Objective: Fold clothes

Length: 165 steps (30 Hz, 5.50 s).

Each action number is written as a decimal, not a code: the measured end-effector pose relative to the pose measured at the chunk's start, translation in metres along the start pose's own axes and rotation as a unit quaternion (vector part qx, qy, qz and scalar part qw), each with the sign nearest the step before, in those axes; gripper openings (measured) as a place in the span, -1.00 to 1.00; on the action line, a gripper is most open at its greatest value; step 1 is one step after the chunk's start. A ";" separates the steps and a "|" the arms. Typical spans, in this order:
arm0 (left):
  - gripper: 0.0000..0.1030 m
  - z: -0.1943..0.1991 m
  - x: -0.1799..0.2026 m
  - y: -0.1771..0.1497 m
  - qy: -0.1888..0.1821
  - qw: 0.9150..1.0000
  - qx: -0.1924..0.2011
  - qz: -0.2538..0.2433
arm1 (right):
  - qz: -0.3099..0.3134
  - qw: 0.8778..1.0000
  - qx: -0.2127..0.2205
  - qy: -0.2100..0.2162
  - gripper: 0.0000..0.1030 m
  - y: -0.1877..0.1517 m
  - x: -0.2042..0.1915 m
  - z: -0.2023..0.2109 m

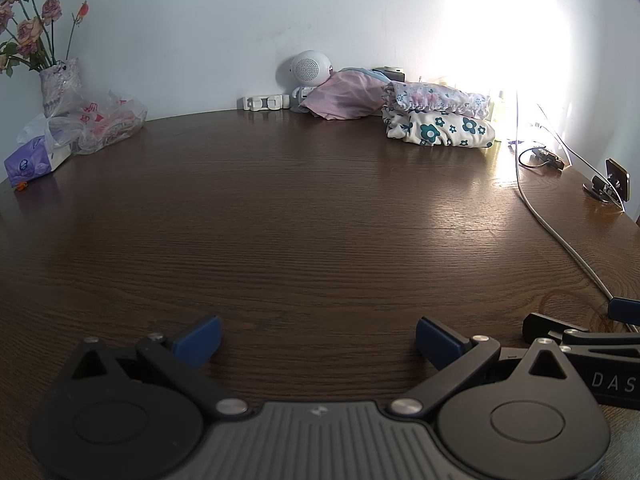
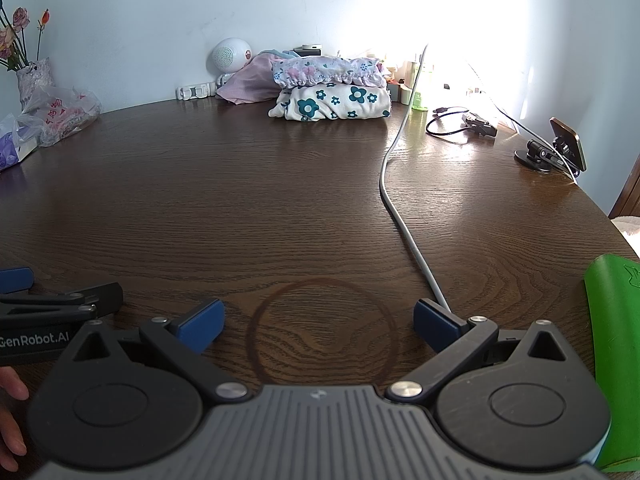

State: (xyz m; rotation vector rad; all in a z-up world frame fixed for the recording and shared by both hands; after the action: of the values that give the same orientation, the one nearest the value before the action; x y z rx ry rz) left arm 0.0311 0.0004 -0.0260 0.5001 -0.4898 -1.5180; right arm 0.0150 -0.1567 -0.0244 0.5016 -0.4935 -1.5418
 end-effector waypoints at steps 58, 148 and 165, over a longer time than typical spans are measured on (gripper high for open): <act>1.00 0.003 -0.003 0.004 0.000 1.000 0.000 0.000 | 0.000 1.000 0.000 0.000 0.99 0.001 -0.001 0.001; 1.00 0.006 -0.012 0.003 0.001 1.000 0.000 0.001 | 0.000 1.000 0.000 0.000 0.99 0.001 0.000 0.001; 1.00 0.004 -0.017 0.002 0.004 1.000 0.000 0.001 | 0.003 1.000 -0.001 -0.002 0.99 0.001 -0.003 0.000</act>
State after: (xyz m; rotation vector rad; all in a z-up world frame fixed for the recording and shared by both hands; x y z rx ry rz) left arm 0.0306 0.0169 -0.0211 0.5060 -0.4834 -1.5138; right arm 0.0159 -0.1540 -0.0233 0.4961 -0.4961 -1.5370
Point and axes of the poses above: each gripper's, at about its wrist camera, not at the fingertips, and z roughly against the way its jaws point, x to its right, y to its top, the point moved 4 cm from there along -z, roughly the way its jaws point, and after that the axes turned 14 degrees about -x, right-handed, at the moved point
